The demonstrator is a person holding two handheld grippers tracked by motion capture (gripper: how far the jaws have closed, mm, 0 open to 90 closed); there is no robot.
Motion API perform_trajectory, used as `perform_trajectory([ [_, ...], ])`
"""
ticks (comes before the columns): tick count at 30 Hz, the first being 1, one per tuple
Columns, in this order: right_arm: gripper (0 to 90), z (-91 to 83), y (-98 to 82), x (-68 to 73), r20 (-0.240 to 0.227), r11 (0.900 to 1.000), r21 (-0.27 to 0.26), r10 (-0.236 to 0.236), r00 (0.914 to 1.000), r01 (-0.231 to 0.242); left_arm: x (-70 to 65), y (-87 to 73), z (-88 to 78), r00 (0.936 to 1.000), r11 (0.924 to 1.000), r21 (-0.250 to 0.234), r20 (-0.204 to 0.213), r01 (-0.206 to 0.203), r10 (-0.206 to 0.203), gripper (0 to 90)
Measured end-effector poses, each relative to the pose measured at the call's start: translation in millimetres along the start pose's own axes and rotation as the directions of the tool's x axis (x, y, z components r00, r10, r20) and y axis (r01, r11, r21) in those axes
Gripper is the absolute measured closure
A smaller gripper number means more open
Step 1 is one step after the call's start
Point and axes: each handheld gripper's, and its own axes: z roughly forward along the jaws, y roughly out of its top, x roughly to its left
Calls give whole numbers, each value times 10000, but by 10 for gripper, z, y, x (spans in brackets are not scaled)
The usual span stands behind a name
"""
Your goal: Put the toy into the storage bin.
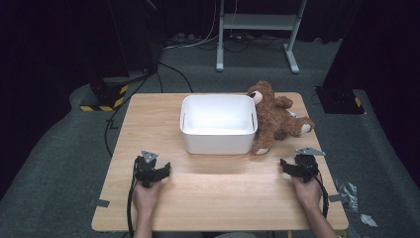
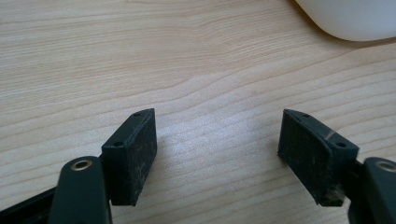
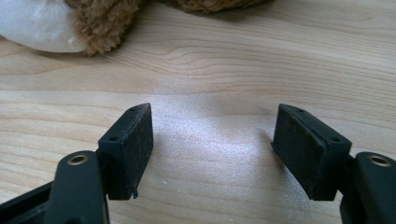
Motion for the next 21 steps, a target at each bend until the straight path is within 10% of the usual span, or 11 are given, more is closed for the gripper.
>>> perform_trajectory([
  [21,244,-41,1,-30,-268,9990,432,-109,9996,121,-6,7,10,10000,10000,-14,26,-26,26,274],
])
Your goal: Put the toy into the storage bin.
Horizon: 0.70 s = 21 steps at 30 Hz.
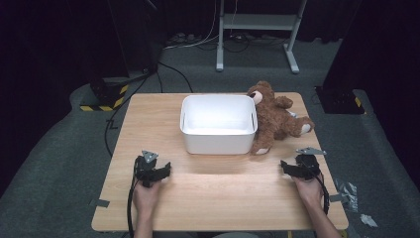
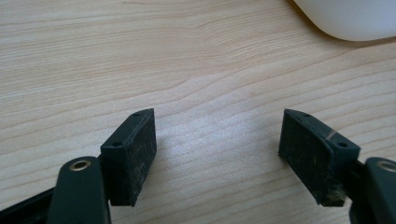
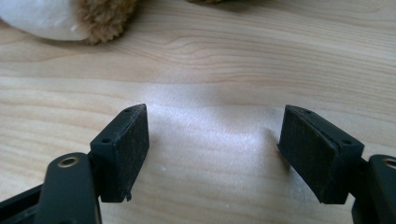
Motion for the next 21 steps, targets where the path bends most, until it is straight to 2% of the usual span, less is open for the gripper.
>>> perform_trajectory([
  [4,272,-52,-51,-1,21,10000,-45,-8,10000,8,1,0,0,10000,10000,3,18,-26,26,274],
  [5,274,-50,-63,-14,96,9997,-231,-113,9999,115,0,0,0,10000,10000,1,14,-20,20,274],
  [6,274,-72,-72,-17,19,9999,-79,-76,10000,77,0,0,0,10000,10000,-1,15,-19,19,274],
  [14,283,-162,-67,-13,-170,9987,-470,-202,9997,194,1,0,0,10000,10000,-2,11,-21,21,274],
  [16,291,-185,-60,-8,-355,9985,-512,-224,9991,205,2,0,0,10000,10000,-6,10,-32,32,274],
  [20,294,-218,-48,3,-555,9979,-638,-130,9984,94,1,0,0,10000,10000,-5,10,-27,27,274],
  [21,294,-235,-38,2,-639,9976,-688,44,9979,-88,1,0,0,10000,10000,-5,8,-30,30,274],
])
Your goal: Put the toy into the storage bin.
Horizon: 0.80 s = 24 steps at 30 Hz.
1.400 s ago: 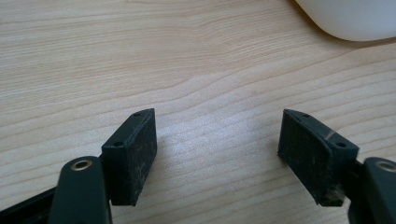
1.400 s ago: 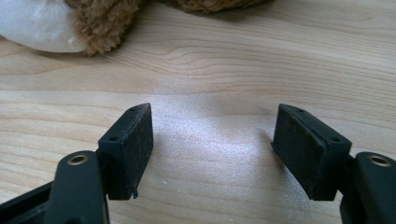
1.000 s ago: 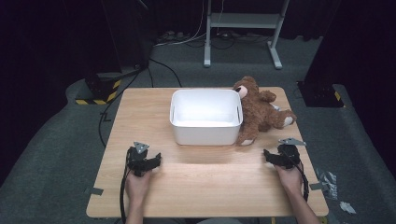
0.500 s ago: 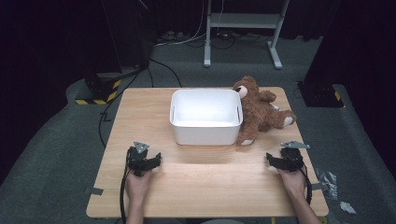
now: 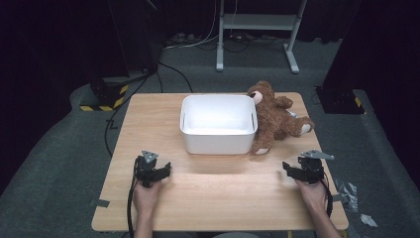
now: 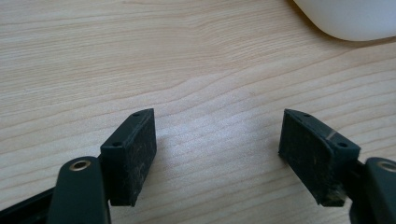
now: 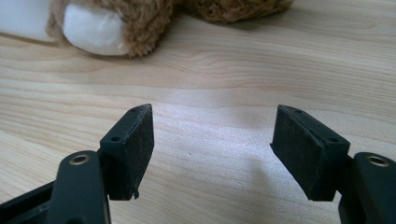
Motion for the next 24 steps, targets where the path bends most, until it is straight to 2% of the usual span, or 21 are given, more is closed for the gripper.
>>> perform_trajectory([
  [3,302,-18,12,-5,-143,9998,-144,99,9998,-101,-1,0,-1,10000,10000,9,0,18,-18,274],
  [4,301,-29,17,-16,-177,9999,-142,-31,9998,29,-1,0,-1,10000,10000,13,-5,14,-14,273],
  [9,271,-74,46,12,-284,9996,-293,9,9996,-18,-1,0,-1,10000,10000,10,0,14,-14,274],
  [17,235,-121,119,72,-449,9985,-453,-327,9985,307,0,0,0,10000,10000,1,0,-2,2,273],
  [20,231,-142,152,92,-633,9982,-367,-501,9967,478,-1,0,0,10000,10000,9,-2,19,-19,273],
  [24,221,-184,206,101,-854,9968,-582,-596,9946,547,-1,0,0,10000,10000,3,-16,43,-43,276],
])
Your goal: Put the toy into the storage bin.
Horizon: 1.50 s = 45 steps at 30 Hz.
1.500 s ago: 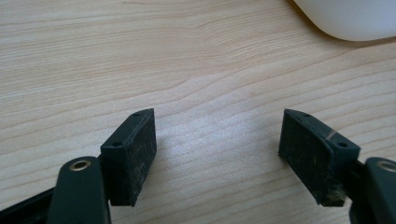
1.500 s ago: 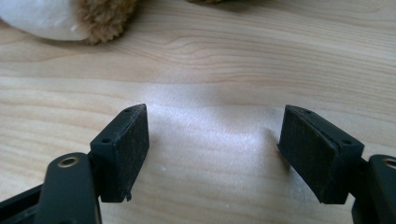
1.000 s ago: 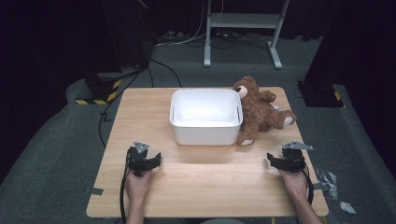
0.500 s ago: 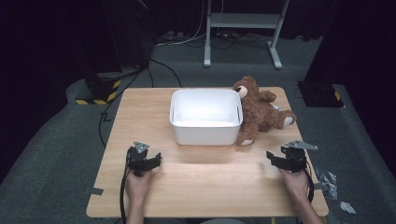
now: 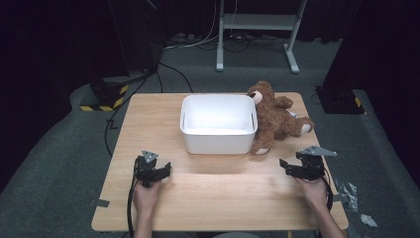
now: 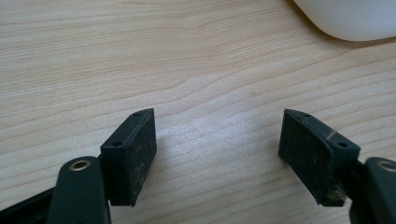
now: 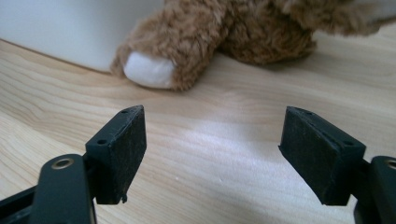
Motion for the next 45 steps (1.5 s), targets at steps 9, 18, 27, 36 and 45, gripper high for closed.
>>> perform_trajectory([
  [9,189,-99,160,-1,60,9979,-654,16,10000,-12,0,0,0,10000,10000,7,6,-6,6,274],
  [18,189,-138,287,16,-47,9972,-745,14,10000,-17,-4,0,4,10000,10000,36,48,0,0,250],
  [27,200,-149,392,43,-60,9966,-822,14,10000,-18,-5,1,4,10000,10000,41,57,-6,6,246],
  [36,208,-93,513,55,43,9968,-800,-28,10000,31,-5,1,5,10000,10000,49,74,-42,42,239],
  [45,186,-44,620,51,68,9953,-969,14,10000,-8,-5,1,5,10000,10000,51,73,-42,41,239],
])
